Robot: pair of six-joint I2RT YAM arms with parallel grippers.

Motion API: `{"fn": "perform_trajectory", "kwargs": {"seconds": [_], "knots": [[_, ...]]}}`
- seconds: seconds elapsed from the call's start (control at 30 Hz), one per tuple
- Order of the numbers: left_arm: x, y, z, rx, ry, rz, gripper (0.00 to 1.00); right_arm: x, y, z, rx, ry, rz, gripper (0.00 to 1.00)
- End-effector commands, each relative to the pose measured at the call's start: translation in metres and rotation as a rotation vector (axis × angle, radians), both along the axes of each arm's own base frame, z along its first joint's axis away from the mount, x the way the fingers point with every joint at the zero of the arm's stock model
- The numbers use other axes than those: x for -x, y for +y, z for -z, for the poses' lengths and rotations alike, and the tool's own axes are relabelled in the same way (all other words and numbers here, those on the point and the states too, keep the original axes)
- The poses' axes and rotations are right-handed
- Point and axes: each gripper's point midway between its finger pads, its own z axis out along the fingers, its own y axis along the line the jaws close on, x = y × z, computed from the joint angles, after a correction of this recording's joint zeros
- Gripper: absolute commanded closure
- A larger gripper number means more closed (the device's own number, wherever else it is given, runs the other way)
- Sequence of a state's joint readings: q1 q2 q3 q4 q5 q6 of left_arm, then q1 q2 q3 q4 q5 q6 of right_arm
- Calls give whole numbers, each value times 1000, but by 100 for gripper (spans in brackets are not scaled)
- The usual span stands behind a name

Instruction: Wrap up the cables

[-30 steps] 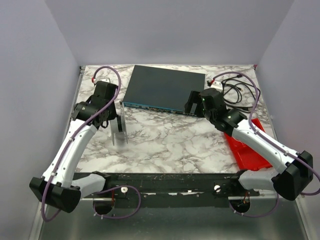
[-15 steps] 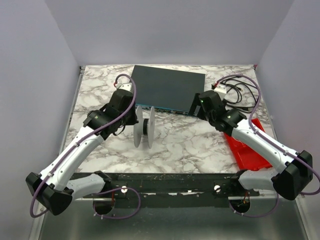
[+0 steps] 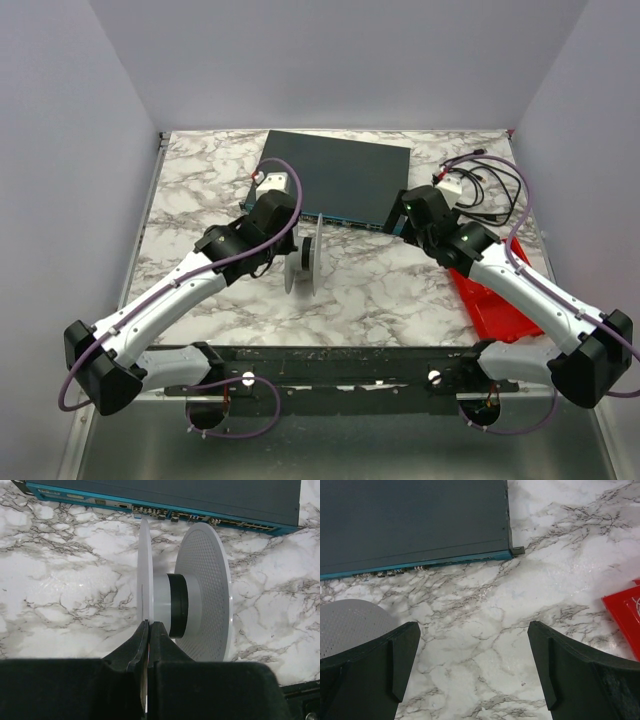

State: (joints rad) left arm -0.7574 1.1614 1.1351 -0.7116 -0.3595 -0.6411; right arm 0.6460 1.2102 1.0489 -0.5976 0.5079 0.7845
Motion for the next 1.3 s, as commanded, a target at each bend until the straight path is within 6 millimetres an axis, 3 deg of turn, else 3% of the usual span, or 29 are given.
{"fn": "perform_trajectory", "kwargs": {"seconds": [0.0, 0.43, 0.83, 0.93, 1.07, 1.27], "knots": [[-12, -8, -12, 22, -83, -60, 97, 4, -11, 4, 10, 10, 47, 0], [-11, -13, -7, 21, -89, -41, 59, 10, -13, 9, 2, 32, 57, 0], [-10, -10, -10, 3, -99, -28, 51, 14, -25, 13, 38, 54, 111, 0], [-10, -10, -12, 4, -102, -25, 48, 15, -41, 17, 49, 77, 168, 0], [-11, -10, -17, 6, -115, -18, 47, 19, -82, 23, 67, 130, 284, 0], [-13, -9, -23, 13, -126, -18, 46, 32, -141, 15, 42, 111, 452, 7]]}}
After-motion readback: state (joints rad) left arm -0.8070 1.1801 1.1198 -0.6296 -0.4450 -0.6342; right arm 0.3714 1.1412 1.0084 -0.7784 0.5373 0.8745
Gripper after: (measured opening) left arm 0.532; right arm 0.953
